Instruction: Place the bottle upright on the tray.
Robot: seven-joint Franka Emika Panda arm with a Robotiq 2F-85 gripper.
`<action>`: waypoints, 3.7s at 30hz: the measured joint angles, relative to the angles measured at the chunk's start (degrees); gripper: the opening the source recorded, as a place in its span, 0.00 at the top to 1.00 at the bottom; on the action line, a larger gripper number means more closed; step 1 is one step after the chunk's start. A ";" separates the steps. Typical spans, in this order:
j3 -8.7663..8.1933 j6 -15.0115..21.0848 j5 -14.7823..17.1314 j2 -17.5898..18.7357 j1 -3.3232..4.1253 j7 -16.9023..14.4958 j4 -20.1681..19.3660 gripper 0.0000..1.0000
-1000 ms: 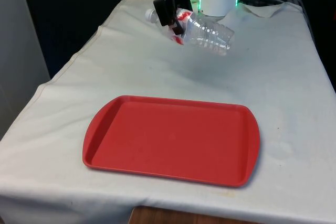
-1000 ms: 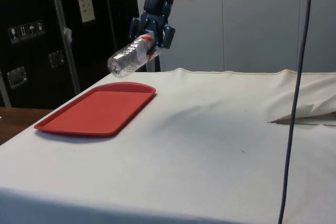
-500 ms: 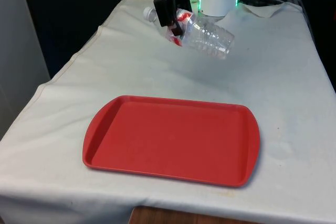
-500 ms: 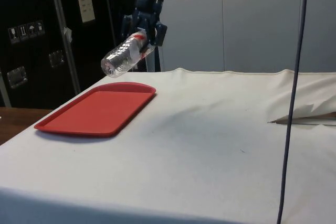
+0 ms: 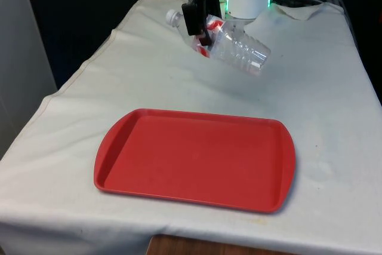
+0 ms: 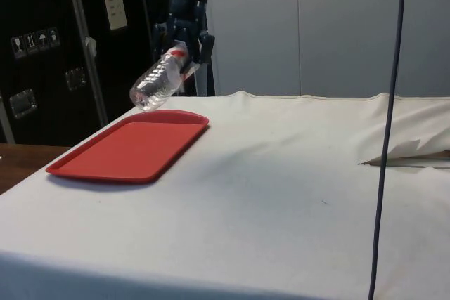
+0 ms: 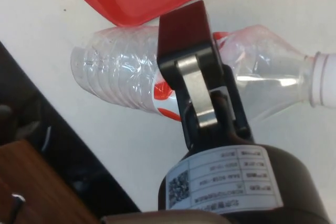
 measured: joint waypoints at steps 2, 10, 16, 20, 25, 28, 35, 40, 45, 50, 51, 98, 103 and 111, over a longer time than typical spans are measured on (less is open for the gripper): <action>0.17 0.00 -1.03 0.29 0.06 0.74 0.40 0.86; 0.74 -0.06 -5.27 1.20 0.29 3.61 2.01 0.86; 1.03 -0.97 -8.48 1.95 0.29 5.67 3.84 0.86; 1.15 -1.32 -9.91 2.46 0.40 6.53 4.76 0.86; 1.20 -2.29 -12.72 3.21 0.57 8.19 6.42 0.86; 1.26 -3.15 -14.27 3.72 0.69 9.17 7.51 0.86; 1.32 -4.53 -17.19 4.87 0.80 10.83 9.80 0.86; 1.60 -5.90 -19.25 5.96 1.03 12.09 11.97 0.86; 2.01 -6.47 -21.43 7.10 1.26 13.64 13.69 0.86; 2.18 -7.33 -23.43 8.37 1.43 14.67 15.64 0.86; 2.18 -7.68 -23.84 8.65 1.43 14.84 16.10 0.86; 0.63 -21.20 -40.28 21.66 1.43 20.28 36.15 0.86; 0.63 -21.60 -43.32 22.06 1.60 21.54 36.38 0.86; 0.97 -22.52 -46.81 23.03 2.01 23.38 37.13 0.86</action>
